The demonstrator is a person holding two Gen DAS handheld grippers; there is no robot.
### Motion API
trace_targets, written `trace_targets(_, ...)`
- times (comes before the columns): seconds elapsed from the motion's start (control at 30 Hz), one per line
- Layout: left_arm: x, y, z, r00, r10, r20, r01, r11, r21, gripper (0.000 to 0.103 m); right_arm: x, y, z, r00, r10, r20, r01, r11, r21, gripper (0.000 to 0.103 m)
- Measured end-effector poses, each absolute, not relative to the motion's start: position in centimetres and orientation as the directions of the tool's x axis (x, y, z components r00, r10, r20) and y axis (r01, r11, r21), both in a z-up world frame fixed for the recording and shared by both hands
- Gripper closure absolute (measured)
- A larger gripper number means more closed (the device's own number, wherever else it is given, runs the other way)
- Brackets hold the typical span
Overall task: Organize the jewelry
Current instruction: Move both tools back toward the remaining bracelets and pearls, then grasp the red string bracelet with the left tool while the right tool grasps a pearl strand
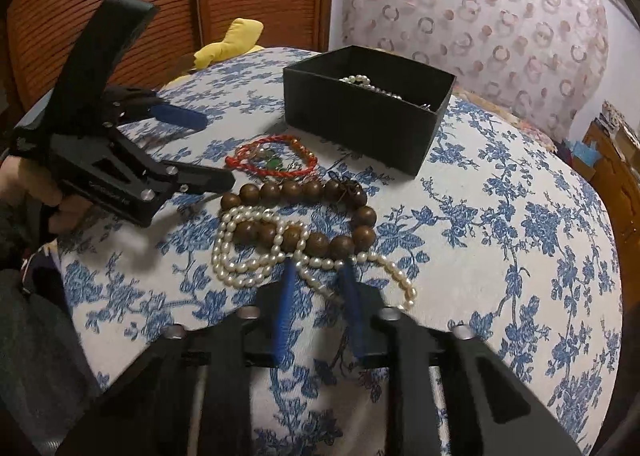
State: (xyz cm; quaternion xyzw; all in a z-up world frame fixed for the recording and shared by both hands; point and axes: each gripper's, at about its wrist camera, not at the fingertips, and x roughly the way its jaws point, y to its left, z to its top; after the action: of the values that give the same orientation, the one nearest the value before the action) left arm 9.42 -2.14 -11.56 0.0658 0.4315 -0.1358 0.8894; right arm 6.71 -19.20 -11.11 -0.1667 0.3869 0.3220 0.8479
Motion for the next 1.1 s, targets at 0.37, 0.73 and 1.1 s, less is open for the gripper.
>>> trace_targets(0.37, 9.4, -2.3, -11.6, 0.591, -0.180, -0.787, 0.297, 0.955, 0.005, 0.009, 6.6, -24.5, -9.2, 0.602, 0.382, -0.701, -0.552, 0.833, -0.019, 0.098)
trace_targets(0.73, 10.8, -2.3, -9.3, 0.604, -0.293, -0.741, 0.345, 0.934, -0.089, 0.039, 6.8, -26.7, -5.1, 0.708, 0.362, -0.607, -0.492, 0.869, -0.056, 0.098)
trace_targets(1.1, 14.8, -3.8, -10.0, 0.516, -0.284, -0.808, 0.430, 0.902, -0.043, 0.073, 6.8, -25.6, -4.1, 0.713, 0.382, -0.588, -0.518, 0.852, -0.074, 0.098)
